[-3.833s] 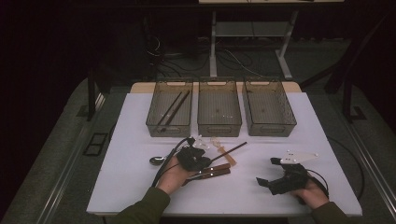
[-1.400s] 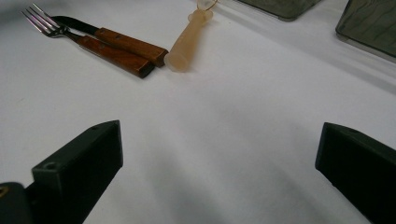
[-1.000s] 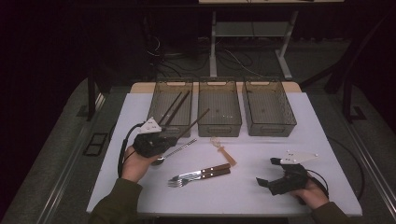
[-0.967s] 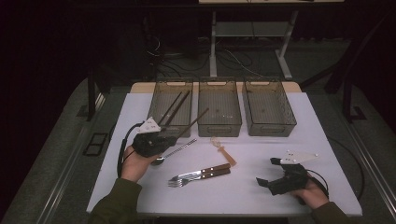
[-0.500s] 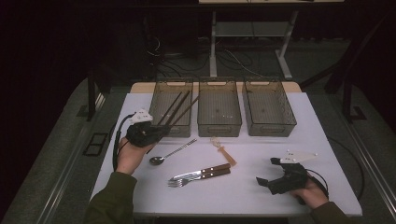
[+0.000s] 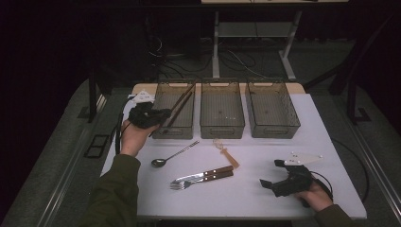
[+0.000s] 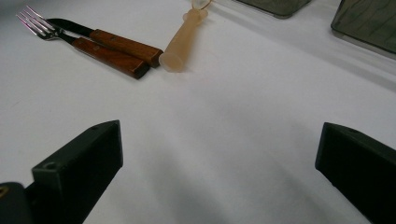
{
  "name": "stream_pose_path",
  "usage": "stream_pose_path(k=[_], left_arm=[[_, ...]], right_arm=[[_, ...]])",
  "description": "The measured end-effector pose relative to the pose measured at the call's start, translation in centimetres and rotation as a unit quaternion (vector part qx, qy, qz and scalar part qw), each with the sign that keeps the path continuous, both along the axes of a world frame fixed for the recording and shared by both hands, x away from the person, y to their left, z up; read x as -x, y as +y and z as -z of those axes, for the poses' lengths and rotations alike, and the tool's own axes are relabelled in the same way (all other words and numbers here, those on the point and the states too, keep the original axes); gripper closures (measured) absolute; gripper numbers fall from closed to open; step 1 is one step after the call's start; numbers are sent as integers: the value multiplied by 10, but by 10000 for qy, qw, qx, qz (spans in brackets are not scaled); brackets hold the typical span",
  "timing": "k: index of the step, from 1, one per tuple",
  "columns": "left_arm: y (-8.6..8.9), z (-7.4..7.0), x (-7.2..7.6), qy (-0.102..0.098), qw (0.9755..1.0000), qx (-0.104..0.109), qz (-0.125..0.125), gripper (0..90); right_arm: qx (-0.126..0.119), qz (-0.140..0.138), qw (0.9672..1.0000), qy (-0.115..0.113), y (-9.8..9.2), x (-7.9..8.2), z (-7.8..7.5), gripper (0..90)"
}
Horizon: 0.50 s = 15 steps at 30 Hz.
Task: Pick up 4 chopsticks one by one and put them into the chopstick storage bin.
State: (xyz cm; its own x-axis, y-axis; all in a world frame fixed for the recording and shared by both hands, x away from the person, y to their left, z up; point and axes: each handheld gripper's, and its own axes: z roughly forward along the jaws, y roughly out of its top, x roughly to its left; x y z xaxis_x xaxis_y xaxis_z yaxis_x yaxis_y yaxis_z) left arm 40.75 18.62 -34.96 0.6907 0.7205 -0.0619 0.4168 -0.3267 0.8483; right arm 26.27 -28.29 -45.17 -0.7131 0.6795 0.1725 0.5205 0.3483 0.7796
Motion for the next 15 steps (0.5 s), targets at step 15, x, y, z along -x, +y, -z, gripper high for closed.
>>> stream_pose_path(k=[15], left_arm=[[-11,8,-52,98,9990,-324,-291,849]], right_arm=[[-42,-24,10000,-14,0,0,0,7]])
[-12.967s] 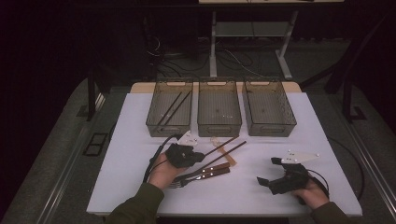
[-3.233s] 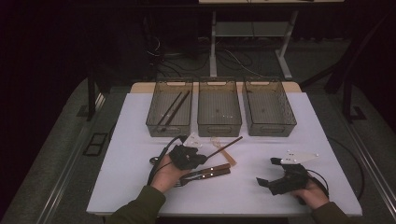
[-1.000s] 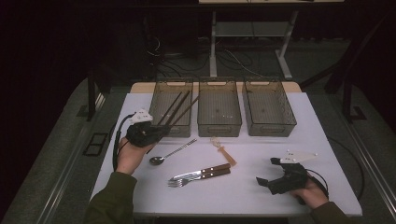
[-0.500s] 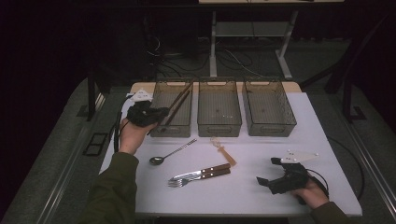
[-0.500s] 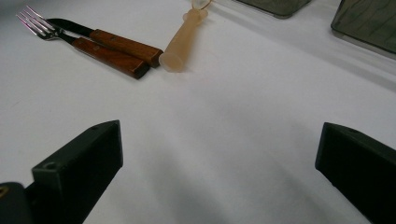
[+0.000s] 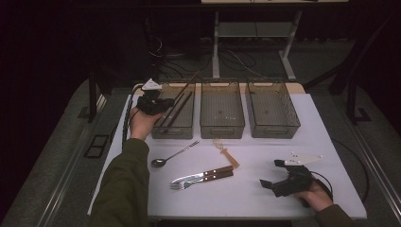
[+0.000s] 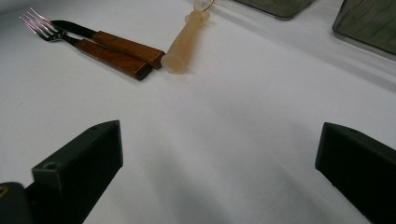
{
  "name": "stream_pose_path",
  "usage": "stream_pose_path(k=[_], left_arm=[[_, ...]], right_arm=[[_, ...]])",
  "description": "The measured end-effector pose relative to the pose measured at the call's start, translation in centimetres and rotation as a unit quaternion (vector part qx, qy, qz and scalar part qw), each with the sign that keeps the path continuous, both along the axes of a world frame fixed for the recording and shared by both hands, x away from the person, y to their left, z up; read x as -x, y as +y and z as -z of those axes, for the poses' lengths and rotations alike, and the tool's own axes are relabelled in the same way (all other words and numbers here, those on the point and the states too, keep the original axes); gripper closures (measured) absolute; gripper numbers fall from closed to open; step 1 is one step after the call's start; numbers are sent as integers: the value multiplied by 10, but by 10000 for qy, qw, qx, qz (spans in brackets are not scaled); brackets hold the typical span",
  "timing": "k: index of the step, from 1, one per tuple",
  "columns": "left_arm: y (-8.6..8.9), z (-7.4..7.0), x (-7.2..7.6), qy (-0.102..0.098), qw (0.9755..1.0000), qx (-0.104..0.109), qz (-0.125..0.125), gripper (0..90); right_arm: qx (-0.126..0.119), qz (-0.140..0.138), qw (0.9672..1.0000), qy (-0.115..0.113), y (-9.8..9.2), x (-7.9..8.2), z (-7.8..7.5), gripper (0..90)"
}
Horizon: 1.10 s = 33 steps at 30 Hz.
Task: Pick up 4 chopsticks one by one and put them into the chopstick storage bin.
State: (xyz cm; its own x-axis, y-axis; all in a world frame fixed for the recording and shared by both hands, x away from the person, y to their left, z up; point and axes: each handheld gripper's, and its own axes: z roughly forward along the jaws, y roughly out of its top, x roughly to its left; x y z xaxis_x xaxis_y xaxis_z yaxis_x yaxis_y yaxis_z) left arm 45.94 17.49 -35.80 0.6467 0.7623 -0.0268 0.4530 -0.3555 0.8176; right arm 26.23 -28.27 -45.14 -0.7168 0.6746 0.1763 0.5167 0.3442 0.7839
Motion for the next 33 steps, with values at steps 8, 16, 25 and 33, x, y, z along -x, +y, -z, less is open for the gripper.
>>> stream_pose_path(k=[8,16,25,33], left_arm=[[-4,14,-20,219,9989,-244,-332,849],[-6,26,-25,552,9949,-535,-657,834],[-5,20,-17,420,9967,-341,-613,597],[-7,14,-4,365,9988,19,-324,516]], right_arm=[[-41,-35,10000,-15,0,1,-1,7],[-45,-50,10000,-18,0,1,-1,7],[-35,-44,10000,-16,0,1,-1,7],[-44,-25,10000,6,1,0,-1,7]])
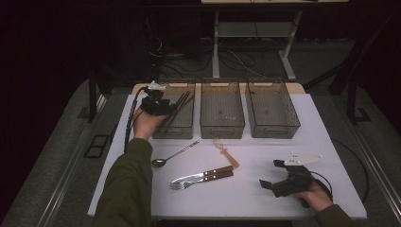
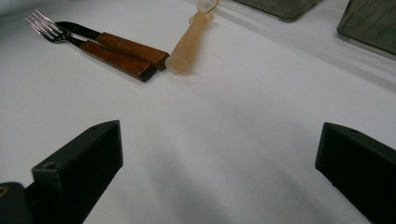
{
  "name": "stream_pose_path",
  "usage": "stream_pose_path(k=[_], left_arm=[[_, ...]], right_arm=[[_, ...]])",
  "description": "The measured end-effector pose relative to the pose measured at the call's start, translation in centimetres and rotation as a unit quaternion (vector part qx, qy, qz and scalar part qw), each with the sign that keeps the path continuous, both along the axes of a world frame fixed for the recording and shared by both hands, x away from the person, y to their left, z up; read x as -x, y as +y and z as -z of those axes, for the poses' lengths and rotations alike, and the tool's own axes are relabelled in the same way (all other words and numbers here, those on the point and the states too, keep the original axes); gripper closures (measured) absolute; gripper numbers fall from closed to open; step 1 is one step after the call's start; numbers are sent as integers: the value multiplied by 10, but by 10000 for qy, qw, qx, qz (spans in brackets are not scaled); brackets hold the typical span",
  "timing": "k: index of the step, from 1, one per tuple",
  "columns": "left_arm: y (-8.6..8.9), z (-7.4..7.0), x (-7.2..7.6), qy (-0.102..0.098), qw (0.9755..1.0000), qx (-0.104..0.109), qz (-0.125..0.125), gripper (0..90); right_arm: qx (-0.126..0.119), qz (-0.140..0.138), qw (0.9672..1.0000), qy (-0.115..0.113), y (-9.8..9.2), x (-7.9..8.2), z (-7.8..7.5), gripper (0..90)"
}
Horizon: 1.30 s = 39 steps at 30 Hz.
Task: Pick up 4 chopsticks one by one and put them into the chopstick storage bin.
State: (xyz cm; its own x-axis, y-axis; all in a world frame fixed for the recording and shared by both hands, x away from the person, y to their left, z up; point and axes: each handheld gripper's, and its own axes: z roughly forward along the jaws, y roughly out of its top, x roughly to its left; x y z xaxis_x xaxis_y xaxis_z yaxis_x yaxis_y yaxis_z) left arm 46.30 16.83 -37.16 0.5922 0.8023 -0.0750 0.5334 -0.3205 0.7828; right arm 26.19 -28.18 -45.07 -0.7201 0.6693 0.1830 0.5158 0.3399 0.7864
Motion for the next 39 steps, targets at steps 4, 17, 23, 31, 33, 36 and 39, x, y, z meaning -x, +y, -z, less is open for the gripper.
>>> stream_pose_path(k=[4,17,23,31,33,36,39], left_arm=[[-1,-1,9,-60,9999,98,113,480],[-11,-3,53,-217,9971,365,637,390],[-16,2,78,-310,9946,431,891,362],[-21,10,106,-402,9910,374,1219,319],[-22,14,111,-406,9901,416,1275,309],[-24,19,118,-376,9891,395,1369,286],[-27,24,126,-374,9878,360,1470,267]], right_arm=[[2,7,10000,2,-1,-1,0,7],[-8,2,10000,3,0,-2,1,7],[15,2,10000,-19,0,-1,1,7],[32,-6,10000,-34,-1,-2,0,7],[26,-13,10000,-48,-1,-3,0,7],[-16,-80,9999,-105,-2,-7,-1,7],[-101,-110,9998,-126,-4,-11,-3,7]])
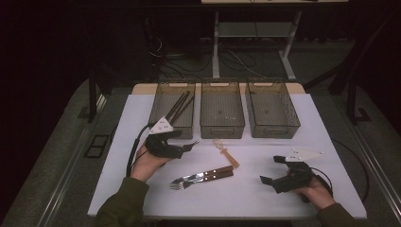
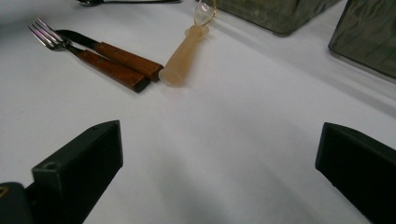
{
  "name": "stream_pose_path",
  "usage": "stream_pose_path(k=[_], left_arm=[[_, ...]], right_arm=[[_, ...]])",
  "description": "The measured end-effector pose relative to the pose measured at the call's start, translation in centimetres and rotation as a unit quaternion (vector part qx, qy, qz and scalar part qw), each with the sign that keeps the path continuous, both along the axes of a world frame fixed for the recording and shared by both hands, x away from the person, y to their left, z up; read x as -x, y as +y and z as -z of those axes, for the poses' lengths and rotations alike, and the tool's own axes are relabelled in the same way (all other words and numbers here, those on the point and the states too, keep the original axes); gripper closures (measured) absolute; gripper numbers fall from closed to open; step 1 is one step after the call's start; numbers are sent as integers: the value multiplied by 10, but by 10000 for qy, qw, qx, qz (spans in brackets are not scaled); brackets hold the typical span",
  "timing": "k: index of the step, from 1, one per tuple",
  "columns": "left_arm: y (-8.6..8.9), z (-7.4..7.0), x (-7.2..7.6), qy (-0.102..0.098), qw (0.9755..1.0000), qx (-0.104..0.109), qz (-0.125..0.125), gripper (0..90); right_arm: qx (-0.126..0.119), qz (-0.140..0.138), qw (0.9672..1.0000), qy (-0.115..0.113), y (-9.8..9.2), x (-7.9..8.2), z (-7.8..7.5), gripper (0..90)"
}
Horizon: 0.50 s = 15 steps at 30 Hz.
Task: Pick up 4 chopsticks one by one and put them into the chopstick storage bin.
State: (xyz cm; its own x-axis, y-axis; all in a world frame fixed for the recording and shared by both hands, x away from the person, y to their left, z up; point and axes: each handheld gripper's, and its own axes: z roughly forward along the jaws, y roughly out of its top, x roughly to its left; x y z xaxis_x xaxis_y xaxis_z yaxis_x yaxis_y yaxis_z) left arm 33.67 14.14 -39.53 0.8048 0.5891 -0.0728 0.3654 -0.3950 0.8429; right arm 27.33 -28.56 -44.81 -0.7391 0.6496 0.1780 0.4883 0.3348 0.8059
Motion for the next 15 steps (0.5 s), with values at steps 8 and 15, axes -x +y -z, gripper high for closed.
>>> stream_pose_path(k=[8,15], left_arm=[[-5,10,19,-30,9998,-58,162,201],[2,15,28,9,9999,-64,80,154]], right_arm=[[-1,-96,9999,52,0,-3,1,7],[88,-104,9999,19,2,2,0,7]])
